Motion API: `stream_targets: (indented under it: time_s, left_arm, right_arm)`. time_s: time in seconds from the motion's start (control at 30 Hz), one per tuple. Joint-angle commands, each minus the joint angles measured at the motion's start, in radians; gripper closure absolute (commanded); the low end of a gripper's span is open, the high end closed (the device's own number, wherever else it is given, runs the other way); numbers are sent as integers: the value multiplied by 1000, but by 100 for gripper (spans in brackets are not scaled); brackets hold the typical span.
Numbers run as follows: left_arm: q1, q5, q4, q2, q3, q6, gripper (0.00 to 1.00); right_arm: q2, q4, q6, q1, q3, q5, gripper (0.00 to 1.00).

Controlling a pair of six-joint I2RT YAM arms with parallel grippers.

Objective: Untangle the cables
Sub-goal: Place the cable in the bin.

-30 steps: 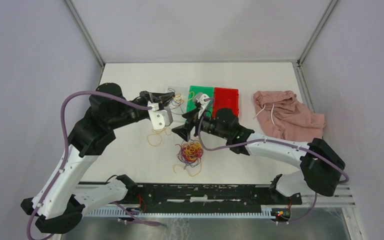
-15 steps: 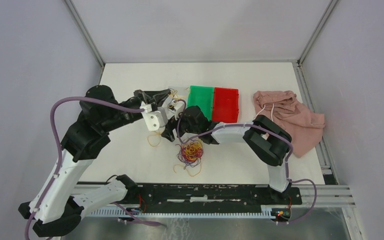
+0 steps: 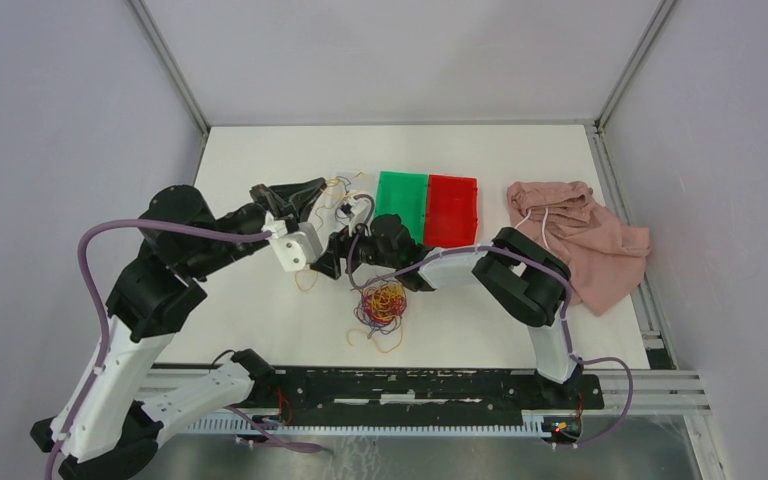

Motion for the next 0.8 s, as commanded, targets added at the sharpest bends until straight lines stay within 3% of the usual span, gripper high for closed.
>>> stream_targets:
  time_s: [0.0, 0.17, 0.53, 0.6, 0.7, 0.77]
  left_arm:
    - [-3, -41, 54, -10, -15, 51, 97]
    - [-3, -48, 68, -6, -13, 55, 97]
    - [-4, -68, 72, 4, 30, 28, 97]
    - [-4, -70, 64, 2, 37, 23, 97]
    - [-4, -87, 51, -5, 30, 22, 97]
    - [-4, -110, 48, -19, 10, 17, 97]
  right_arm:
    - [-51, 124, 36, -4, -60, -53, 25]
    - [-61, 142, 26, -8, -82, -63, 23]
    - [58, 132, 69, -4, 89, -24, 38]
    - [70, 111, 70, -5, 120, -16, 51]
    - [59, 48, 84, -20, 151, -23, 92]
    - [19, 50, 126, -59, 117, -6, 100]
